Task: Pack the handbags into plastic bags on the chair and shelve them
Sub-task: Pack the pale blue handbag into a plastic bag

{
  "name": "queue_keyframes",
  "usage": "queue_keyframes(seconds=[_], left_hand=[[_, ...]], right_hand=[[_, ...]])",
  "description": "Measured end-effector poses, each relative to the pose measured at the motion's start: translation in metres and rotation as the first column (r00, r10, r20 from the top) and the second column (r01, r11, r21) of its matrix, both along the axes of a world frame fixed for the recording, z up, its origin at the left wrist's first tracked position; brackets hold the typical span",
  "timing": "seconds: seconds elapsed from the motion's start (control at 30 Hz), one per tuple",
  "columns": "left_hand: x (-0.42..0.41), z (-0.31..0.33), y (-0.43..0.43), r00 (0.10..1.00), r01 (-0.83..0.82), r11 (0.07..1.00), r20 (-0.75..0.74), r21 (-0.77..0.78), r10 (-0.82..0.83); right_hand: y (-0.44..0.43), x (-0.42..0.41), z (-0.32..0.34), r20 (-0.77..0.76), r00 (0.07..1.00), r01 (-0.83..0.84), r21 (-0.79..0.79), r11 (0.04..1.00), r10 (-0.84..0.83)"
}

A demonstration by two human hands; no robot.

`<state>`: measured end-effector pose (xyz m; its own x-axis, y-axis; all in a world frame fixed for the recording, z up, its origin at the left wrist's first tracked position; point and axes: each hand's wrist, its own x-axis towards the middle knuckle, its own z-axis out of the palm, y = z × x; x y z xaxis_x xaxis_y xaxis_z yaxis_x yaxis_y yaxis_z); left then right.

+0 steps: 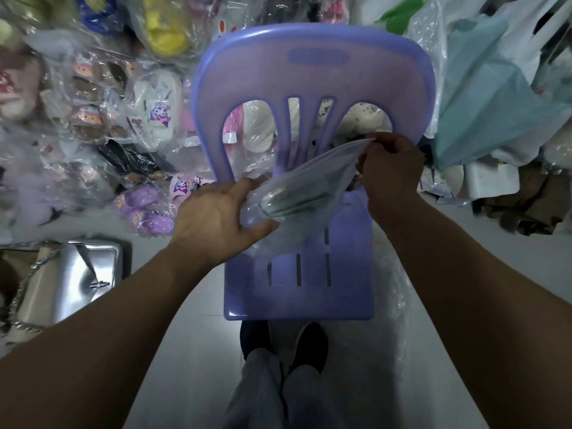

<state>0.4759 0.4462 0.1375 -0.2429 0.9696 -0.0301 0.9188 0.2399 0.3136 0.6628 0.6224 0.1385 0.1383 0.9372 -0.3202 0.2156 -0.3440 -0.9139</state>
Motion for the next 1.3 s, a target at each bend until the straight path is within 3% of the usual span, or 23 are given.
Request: queue_keyframes(seconds=[0.1,0.17,0.2,0.27,0.33,0.4,0.5,0.57,0.7,0.73,0.87,1.03,1.07,1.23,1.3], left_hand=[[-0.020,-0.008,-0.031,0.976,-0.083,0.996,0.196,-0.045,0.090],[-0.022,-0.011,-0.044,0.890,-0.250,0.966,0.375,-0.074,0.259],[-0.020,-0.011,-0.048,0.832,-0.344,0.935,0.432,-0.090,0.348],[-0.013,-0.010,-0.050,0.723,-0.498,0.862,0.502,-0.098,0.475],[-0.011,-0.006,-0.050,0.649,-0.588,0.805,0.548,-0.077,0.527],[-0.013,-0.004,-0.049,0.633,-0.609,0.792,0.581,-0.032,0.511],[-0.022,0.000,-0.050,0.663,-0.566,0.825,0.595,-0.001,0.455],[-0.028,0.002,-0.050,0.656,-0.556,0.831,0.602,-0.022,0.455],[-0.034,0.004,-0.044,0.565,-0.593,0.801,0.665,-0.085,0.489],[-0.034,0.005,-0.041,0.513,-0.624,0.775,0.697,-0.098,0.501],[-0.031,0.007,-0.035,0.169,-0.756,0.617,0.845,-0.219,0.507],[-0.039,0.002,-0.042,-0.080,-0.775,0.527,0.881,-0.349,0.467],[-0.039,0.000,-0.043,-0.075,-0.786,0.516,0.881,-0.340,0.466],[-0.034,-0.006,-0.048,0.139,-0.769,0.596,0.850,-0.231,0.509],[-0.033,-0.006,-0.048,0.155,-0.800,0.565,0.840,-0.202,0.520]], right_hand=[[-0.003,-0.012,0.004,0.106,0.994,-0.024,0.023,0.999,0.021],[-0.013,-0.022,0.007,0.340,0.939,-0.098,0.102,0.990,0.058],[-0.023,-0.029,0.011,0.506,0.860,-0.185,0.205,0.961,0.057],[-0.046,-0.044,0.020,0.688,0.723,-0.474,0.428,0.769,0.063],[-0.069,-0.064,0.022,0.718,0.658,-0.718,0.506,0.478,0.227],[-0.091,-0.088,0.021,0.746,0.519,-0.855,0.445,0.267,0.417],[-0.111,-0.118,0.016,0.648,0.277,-0.948,0.303,0.094,0.709],[-0.112,-0.126,0.011,0.593,0.197,-0.972,0.223,0.076,0.781],[-0.097,-0.130,0.009,0.633,0.152,-0.986,0.148,0.074,0.759],[-0.095,-0.132,0.010,0.630,0.160,-0.985,0.155,0.079,0.760],[-0.092,-0.139,0.009,0.618,0.217,-0.976,0.157,0.152,0.756],[-0.096,-0.148,0.002,0.601,0.265,-0.964,0.154,0.217,0.754],[-0.096,-0.149,0.001,0.601,0.272,-0.962,0.140,0.236,0.752],[-0.102,-0.156,-0.001,0.539,0.282,-0.957,0.103,0.270,0.794],[-0.104,-0.159,-0.001,0.556,0.287,-0.956,0.117,0.268,0.781]])
